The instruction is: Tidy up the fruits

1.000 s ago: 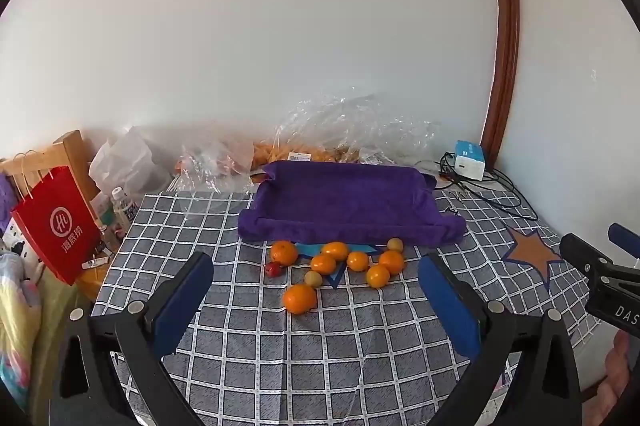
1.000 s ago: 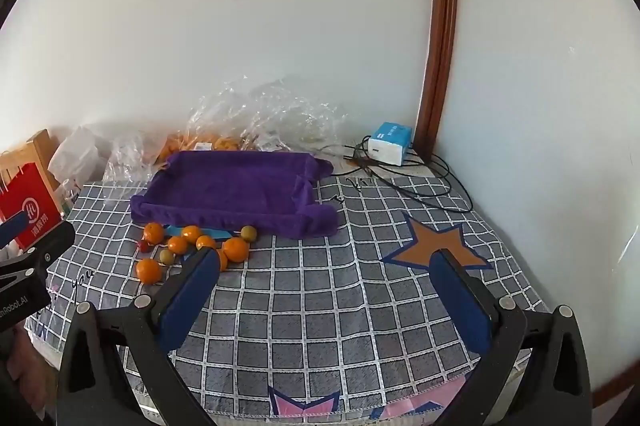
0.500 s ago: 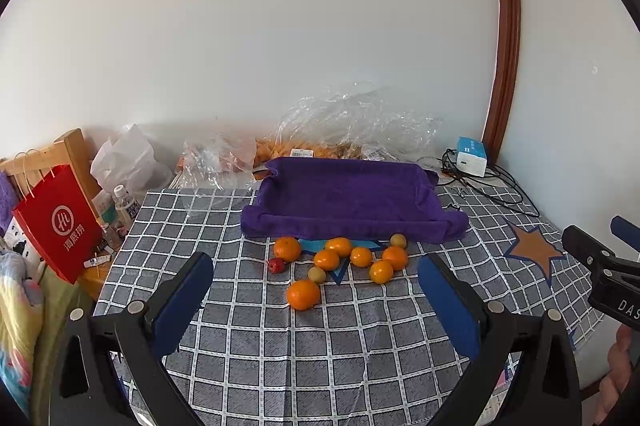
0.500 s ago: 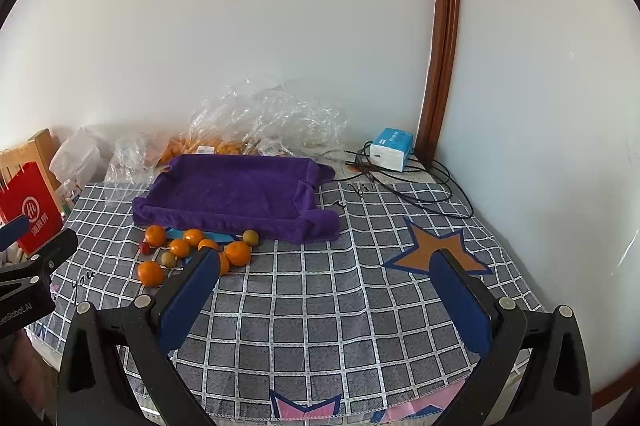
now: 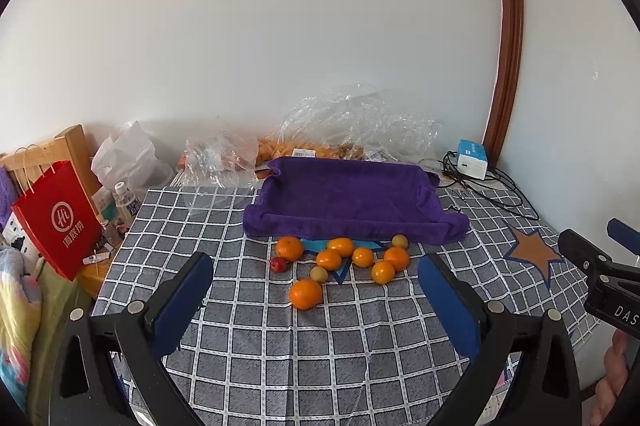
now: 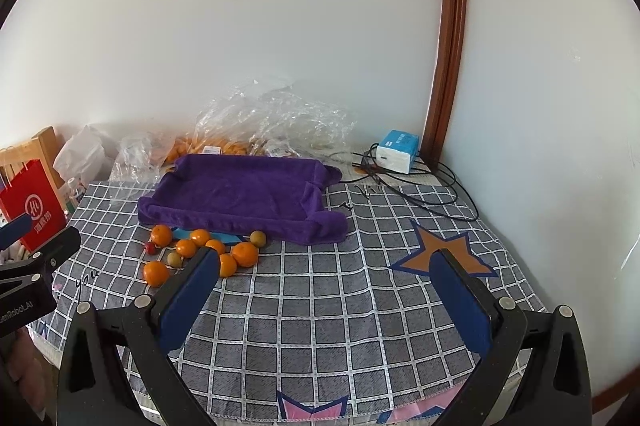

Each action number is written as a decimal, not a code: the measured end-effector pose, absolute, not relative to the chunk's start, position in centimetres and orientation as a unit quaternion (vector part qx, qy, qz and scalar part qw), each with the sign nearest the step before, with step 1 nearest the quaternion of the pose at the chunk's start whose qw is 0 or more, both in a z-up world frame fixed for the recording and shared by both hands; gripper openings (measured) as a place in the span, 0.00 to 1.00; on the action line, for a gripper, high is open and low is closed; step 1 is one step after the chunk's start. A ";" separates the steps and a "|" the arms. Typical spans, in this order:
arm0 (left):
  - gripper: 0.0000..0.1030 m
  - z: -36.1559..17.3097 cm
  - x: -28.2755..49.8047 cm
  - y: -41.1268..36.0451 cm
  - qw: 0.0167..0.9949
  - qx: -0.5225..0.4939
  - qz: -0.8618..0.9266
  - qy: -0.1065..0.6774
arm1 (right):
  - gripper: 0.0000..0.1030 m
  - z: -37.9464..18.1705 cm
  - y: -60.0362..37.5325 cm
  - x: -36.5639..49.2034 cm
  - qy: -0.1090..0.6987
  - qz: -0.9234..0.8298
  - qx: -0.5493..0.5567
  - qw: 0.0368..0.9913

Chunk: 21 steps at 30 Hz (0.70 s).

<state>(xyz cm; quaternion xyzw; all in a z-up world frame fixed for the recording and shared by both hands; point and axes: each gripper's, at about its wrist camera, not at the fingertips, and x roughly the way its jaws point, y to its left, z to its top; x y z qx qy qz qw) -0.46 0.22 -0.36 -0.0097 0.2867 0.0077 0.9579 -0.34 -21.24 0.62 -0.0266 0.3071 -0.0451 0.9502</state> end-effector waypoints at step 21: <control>1.00 -0.2 -0.8 0.8 0.959 -0.012 0.009 0.282 | 1.00 0.7 -20.9 -0.4 0.304 -0.052 -0.033 0.951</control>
